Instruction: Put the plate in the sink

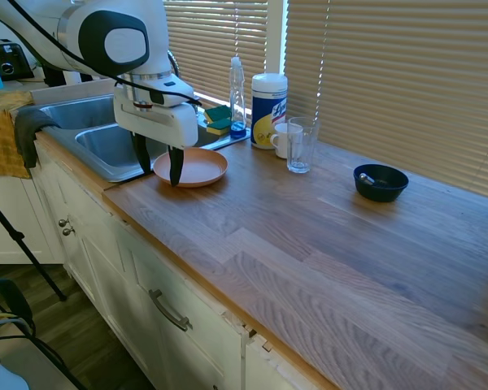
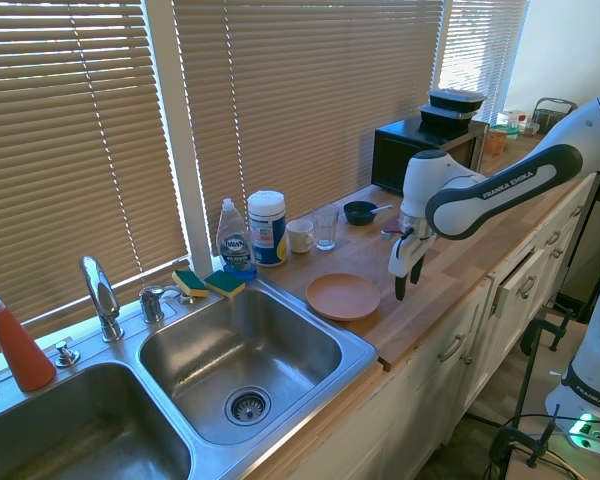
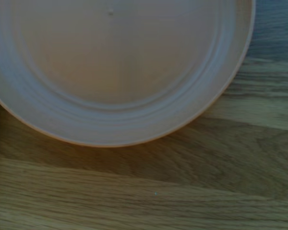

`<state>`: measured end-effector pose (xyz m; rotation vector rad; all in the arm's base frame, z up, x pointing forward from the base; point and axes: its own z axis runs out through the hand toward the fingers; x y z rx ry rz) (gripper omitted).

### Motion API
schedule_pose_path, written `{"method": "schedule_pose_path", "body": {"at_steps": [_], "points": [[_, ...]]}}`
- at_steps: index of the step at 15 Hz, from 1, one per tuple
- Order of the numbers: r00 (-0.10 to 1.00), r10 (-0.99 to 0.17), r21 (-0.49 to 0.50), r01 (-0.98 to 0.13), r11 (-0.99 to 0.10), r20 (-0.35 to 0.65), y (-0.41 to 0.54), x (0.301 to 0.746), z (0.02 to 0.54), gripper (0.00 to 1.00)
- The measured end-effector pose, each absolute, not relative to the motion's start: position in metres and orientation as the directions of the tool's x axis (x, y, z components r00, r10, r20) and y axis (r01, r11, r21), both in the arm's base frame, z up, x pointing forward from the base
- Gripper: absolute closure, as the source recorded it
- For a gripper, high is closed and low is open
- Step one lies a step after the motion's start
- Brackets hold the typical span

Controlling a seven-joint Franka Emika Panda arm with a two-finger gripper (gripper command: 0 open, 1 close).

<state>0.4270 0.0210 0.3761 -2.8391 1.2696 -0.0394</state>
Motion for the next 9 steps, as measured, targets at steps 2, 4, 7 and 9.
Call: {"method": "schedule_pose_path", "body": {"at_steps": [2, 4, 7, 9], "points": [[0.670, -0.742, -0.034, -0.742, -0.670, 0.017, 0.021, 0.427, 0.376, 0.00], [0.663, -0.748, -0.052, -0.747, -0.663, 0.023, 0.019, 0.430, 0.380, 0.00], [0.647, -0.762, -0.093, -0.758, -0.646, 0.028, 0.007, 0.443, 0.390, 0.00], [0.631, -0.775, -0.116, -0.769, -0.628, 0.011, -0.004, 0.463, 0.387, 0.00]]}}
